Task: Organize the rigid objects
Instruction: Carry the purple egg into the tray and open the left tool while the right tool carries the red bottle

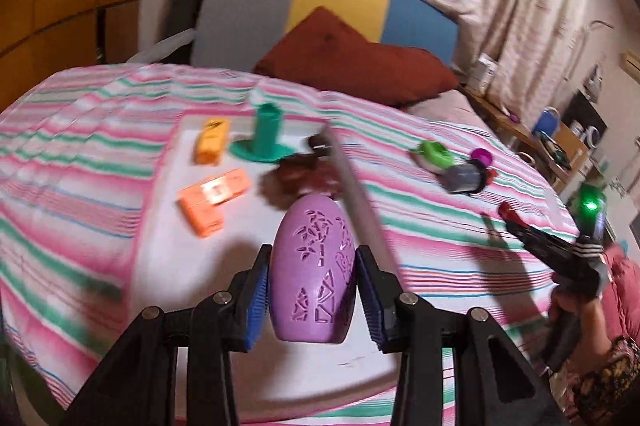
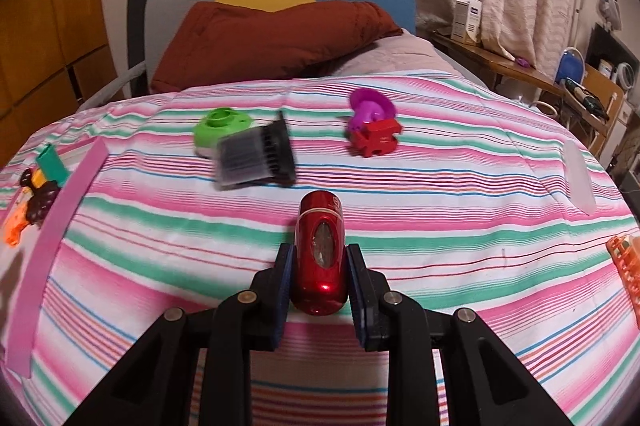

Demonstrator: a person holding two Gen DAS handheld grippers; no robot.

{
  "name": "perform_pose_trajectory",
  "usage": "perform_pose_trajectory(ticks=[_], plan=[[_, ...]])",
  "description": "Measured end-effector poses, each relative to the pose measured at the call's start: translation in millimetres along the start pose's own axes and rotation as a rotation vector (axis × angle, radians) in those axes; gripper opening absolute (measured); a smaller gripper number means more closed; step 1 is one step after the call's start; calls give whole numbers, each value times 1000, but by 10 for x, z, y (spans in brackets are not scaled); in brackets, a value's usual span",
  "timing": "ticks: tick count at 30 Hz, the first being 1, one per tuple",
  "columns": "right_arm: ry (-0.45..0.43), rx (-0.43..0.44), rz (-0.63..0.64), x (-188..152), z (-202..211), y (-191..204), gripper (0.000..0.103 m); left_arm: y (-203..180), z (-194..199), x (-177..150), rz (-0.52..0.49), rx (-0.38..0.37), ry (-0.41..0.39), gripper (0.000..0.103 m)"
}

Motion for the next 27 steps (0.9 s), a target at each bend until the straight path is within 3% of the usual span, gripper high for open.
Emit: perform_pose_trajectory(ticks=[6, 13, 27], plan=[[-31, 58, 40, -22, 188, 326, 26, 292, -61, 0, 23, 44, -2, 40], [-56, 153, 86, 0, 441, 770, 26, 532, -287, -25, 57, 76, 70, 40], [-47, 305, 214, -92, 682, 1671, 26, 687, -239, 39, 67, 91, 9, 41]])
Point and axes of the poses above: each gripper's, at about its wrist camera, not at the fingertips, and z roughly against the way its jaws point, y to its left, x to its top, the point moved 3 cm from there along -z, roughly the way its jaws point, and after that the axes turned 11 degrees about y, right-handed, at the moved point
